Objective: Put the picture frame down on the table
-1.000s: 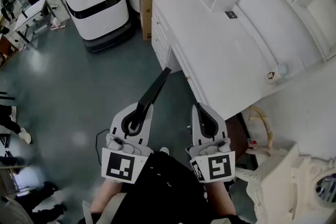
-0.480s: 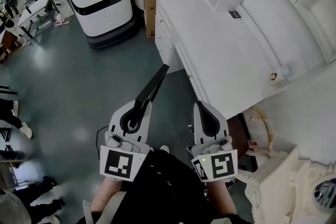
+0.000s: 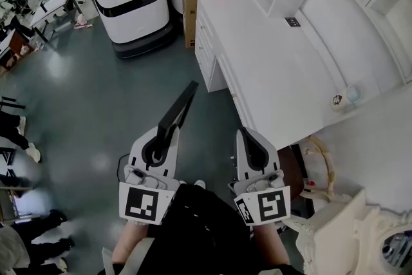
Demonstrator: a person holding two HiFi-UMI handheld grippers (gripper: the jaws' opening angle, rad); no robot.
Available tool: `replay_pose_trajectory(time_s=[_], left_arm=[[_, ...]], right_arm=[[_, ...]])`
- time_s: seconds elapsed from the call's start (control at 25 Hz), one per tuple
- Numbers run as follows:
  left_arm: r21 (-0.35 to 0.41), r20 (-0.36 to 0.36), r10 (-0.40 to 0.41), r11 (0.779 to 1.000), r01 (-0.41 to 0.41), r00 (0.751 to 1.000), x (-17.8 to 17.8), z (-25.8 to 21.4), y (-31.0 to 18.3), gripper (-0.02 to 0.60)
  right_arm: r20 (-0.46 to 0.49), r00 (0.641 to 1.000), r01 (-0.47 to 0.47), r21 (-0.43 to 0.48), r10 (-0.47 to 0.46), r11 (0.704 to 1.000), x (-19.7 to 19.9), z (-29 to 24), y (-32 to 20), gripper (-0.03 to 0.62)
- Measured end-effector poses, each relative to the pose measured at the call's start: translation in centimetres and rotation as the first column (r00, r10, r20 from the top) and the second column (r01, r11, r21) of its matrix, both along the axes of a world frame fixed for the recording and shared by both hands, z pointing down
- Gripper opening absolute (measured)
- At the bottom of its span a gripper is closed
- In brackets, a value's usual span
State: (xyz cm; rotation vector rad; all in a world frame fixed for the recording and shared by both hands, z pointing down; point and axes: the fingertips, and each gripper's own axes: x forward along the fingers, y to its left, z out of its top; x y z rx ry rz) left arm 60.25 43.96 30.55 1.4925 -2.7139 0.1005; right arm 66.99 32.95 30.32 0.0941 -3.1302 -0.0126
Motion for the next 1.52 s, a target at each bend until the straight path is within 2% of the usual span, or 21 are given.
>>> replay_pose_trajectory(time_s=[0.16, 0.36, 0.68, 0.84, 1.16, 1.52], left_arm=[[0.002, 0.004, -0.028, 1.000, 0.028, 1.000, 0.2, 0.4, -0.1, 0.012], [0.010, 0.020, -0.053, 0.999, 0.053, 0.998, 0.6, 0.1, -0.2, 0.012], [-0.004, 0.034, -0.115, 0.993, 0.115, 0.993, -0.6, -0.2, 1.0, 0.012], [-0.001, 0.013, -0.136, 0.991, 0.136, 0.991, -2.0, 0.5, 1.6, 0.012], [0.021, -0.005, -0.126, 0.992, 0.126, 0.992, -7.7, 0.7, 1.9, 0.012], [0.017, 0.006, -0.072, 0.997, 0.072, 0.997, -16.7, -0.6, 1.7, 0.012]], right_arm=[[-0.009, 1.000, 0.004, 0.010, -0.004, 1.000, 0.8, 0.8, -0.9, 0.002], [-0.034, 0.999, 0.026, 0.064, -0.024, 0.998, 0.9, 1.9, -1.6, 0.002], [-0.026, 0.996, 0.091, 0.062, -0.090, 0.994, -1.6, 1.4, -1.1, 0.002], [-0.031, 0.994, 0.107, 0.047, -0.105, 0.993, -3.3, 1.7, -0.9, 0.002], [-0.043, 0.995, 0.090, 0.052, -0.088, 0.995, -8.2, 1.6, -0.8, 0.002], [-0.042, 0.998, 0.054, 0.053, -0.051, 0.997, -16.9, 0.3, -0.2, 0.002]])
